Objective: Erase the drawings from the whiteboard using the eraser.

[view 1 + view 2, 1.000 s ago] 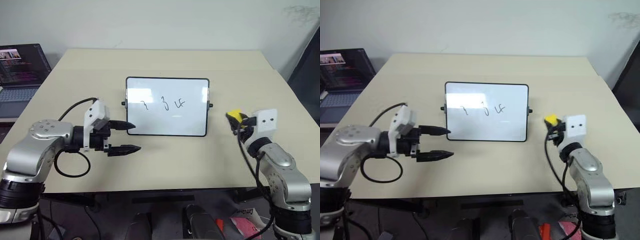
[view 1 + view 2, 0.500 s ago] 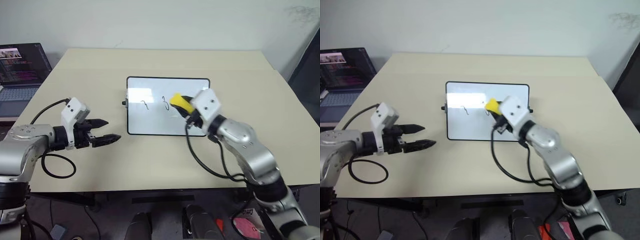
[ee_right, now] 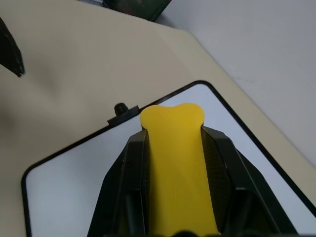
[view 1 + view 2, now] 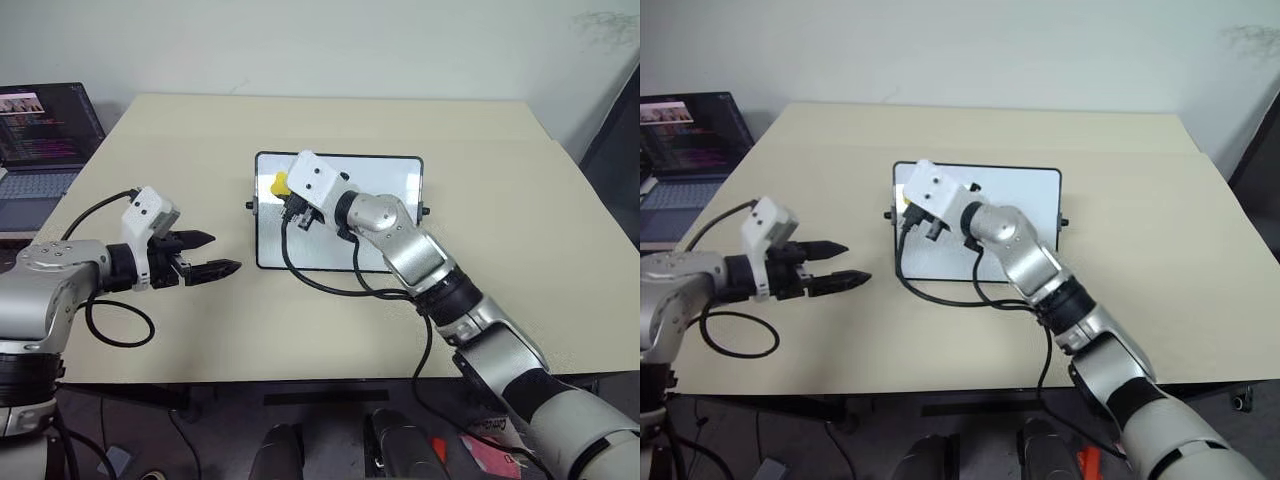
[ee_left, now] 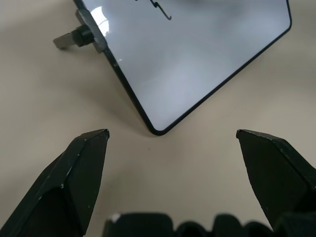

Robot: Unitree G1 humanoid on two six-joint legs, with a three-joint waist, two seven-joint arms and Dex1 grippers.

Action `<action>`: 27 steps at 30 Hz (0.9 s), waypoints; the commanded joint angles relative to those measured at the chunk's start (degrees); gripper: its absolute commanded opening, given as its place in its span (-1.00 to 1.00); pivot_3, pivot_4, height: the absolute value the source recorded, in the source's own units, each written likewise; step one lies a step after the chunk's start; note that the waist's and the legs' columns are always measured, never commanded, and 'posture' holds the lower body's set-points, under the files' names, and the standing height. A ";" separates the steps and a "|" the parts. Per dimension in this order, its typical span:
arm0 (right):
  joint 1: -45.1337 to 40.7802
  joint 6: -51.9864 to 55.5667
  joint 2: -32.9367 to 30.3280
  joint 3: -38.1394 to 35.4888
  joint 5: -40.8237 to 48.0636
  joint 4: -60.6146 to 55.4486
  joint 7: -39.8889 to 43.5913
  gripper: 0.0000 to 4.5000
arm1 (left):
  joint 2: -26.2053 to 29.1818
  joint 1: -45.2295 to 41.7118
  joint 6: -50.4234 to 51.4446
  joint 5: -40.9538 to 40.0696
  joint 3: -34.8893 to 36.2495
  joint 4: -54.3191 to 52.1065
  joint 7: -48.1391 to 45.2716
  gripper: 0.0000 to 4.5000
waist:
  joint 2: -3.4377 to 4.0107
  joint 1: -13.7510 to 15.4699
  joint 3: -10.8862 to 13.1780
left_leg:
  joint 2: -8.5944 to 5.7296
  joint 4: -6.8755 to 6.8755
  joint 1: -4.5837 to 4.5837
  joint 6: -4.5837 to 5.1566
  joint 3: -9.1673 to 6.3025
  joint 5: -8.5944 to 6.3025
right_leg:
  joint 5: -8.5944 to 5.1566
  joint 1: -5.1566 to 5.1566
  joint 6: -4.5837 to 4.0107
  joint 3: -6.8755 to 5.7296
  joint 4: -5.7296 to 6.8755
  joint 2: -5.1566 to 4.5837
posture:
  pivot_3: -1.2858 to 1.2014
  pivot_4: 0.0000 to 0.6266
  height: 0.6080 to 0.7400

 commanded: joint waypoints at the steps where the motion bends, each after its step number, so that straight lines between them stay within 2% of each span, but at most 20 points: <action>1: -3.77 -5.25 1.51 -1.47 -2.06 6.95 -1.28 -0.48 | -0.06 -0.38 -1.79 -0.34 0.62 -2.24 -1.12 1.00 | 0.00 -0.08 0.00 | 0.01 0.00 0.00 0.00 0.00 0.00 | 0.00 -0.01 0.00 0.00 0.01 0.00 | 0.03 -0.52 1.00; 8: -5.59 -8.82 3.25 -1.71 -4.09 18.24 0.05 -0.48 | -0.63 -0.88 -2.04 -0.20 -0.17 -2.83 -1.53 1.00 | 0.00 -0.21 0.00 | 0.01 -0.02 0.01 0.00 -0.01 0.00 | 0.00 -0.02 -0.01 0.00 0.04 0.01 | 0.03 -0.52 1.00; 17: 1.11 -6.52 0.66 0.81 -7.77 17.68 6.00 -0.48 | -0.76 -1.53 -2.34 -0.25 -0.85 -2.94 -1.65 1.00 | -0.05 -0.09 -0.03 | -0.04 0.31 0.34 0.00 -0.02 0.00 | -0.25 0.10 0.14 0.03 0.75 0.02 | 0.03 -0.52 1.00; 21: 0.16 -7.09 0.50 0.09 -8.62 17.89 5.80 -0.49 | -0.85 -1.66 -2.39 -0.15 -1.03 -3.04 -1.75 1.00 | -0.03 -0.11 -0.02 | -0.02 0.48 0.85 0.16 -0.04 0.11 | -0.23 0.51 -0.02 0.04 0.87 0.07 | 0.03 -0.52 1.00; 27: -4.01 -9.67 1.19 -1.99 -9.21 19.56 2.08 -0.49 | -0.76 -1.42 -2.39 -0.05 -0.94 -3.25 -2.10 1.00 | -0.02 -0.10 -0.01 | -0.04 0.81 0.83 0.21 0.00 0.16 | -0.22 0.62 -0.10 0.12 0.84 0.07 | 0.03 -0.52 1.00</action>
